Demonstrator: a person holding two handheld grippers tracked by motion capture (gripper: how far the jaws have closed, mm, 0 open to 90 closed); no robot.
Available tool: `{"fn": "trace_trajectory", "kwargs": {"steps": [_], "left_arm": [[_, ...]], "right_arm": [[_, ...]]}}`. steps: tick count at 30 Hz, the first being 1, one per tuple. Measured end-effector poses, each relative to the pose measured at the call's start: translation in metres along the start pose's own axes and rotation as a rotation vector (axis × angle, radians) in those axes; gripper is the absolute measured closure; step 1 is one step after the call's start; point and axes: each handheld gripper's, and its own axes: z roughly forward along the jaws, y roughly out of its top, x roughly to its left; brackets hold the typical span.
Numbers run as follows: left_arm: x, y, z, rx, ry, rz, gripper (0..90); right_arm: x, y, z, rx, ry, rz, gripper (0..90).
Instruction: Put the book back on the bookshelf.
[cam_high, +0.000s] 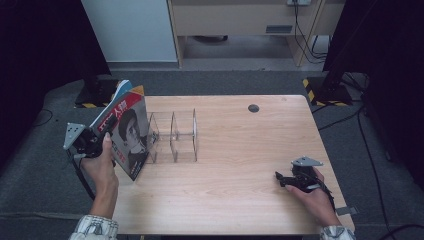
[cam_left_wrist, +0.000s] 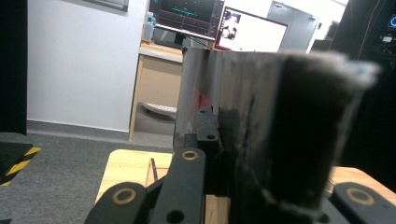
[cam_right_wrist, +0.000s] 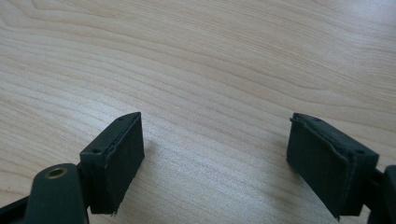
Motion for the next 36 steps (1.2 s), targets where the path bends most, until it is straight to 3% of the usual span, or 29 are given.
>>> {"fn": "trace_trajectory", "kwargs": {"steps": [13,17,23,28,36], "left_arm": [[0.0052,-0.0014,0.0014,0.011,-0.001,-0.01,84.6],[0.0069,-0.0001,0.0026,0.037,0.002,-0.031,83.8],[0.0086,0.0024,0.0016,0.047,-0.006,-0.029,81.8],[0.0068,0.0051,0.0024,0.051,-0.009,-0.008,76.0],[0.0026,0.0062,0.0033,0.064,0.004,0.036,59.4]], "right_arm": [[0.001,-0.0005,-0.0005,-0.001,0.001,0.001,19.3],[0.0009,-0.0006,-0.0005,-0.002,0.001,-0.002,19.2],[0.0015,-0.0009,-0.001,-0.001,0.001,0.001,19.2],[0.0014,-0.0009,-0.001,-0.001,0.002,0.001,19.2],[0.0012,-0.001,-0.0011,-0.001,0.003,-0.003,19.1]]}}
